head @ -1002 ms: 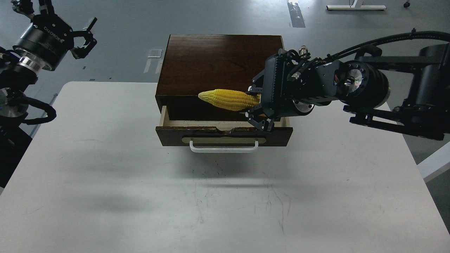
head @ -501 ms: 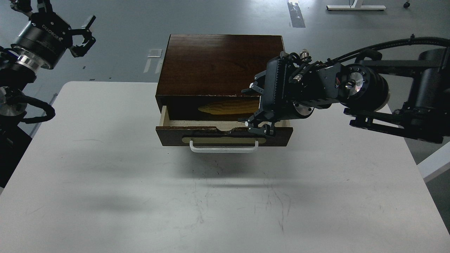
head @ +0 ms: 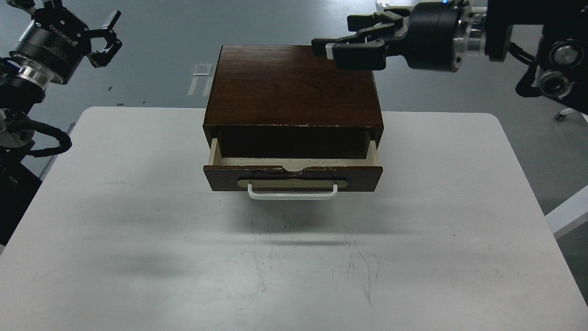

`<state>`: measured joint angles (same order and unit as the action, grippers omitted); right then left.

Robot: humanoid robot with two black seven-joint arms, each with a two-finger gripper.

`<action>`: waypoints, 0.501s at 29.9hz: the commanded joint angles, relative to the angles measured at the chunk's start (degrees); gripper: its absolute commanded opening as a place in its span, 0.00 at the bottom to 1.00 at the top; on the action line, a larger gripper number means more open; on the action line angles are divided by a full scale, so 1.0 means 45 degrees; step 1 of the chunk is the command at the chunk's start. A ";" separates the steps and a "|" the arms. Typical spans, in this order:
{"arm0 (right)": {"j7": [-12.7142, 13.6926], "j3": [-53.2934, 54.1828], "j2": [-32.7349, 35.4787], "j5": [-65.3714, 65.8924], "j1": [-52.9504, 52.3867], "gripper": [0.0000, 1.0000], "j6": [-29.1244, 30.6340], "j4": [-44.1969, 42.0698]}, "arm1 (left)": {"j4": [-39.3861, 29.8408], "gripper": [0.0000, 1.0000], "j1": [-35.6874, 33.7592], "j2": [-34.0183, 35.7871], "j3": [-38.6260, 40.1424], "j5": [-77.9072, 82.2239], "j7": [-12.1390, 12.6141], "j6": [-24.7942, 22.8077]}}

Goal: Put corn in drawer with both arms

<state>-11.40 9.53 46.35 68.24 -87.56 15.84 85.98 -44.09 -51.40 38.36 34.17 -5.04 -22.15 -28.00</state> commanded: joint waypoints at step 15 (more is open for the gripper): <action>-0.1411 0.0227 0.1419 -1.5411 0.2228 1.00 0.0053 -0.6624 | 0.0168 0.98 -0.0004 -0.0965 0.0140 -0.0014 0.0118 0.0000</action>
<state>-16.91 10.67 53.24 6.41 -80.47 15.76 60.03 -43.45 -51.43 34.80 34.80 -5.01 -21.63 -28.00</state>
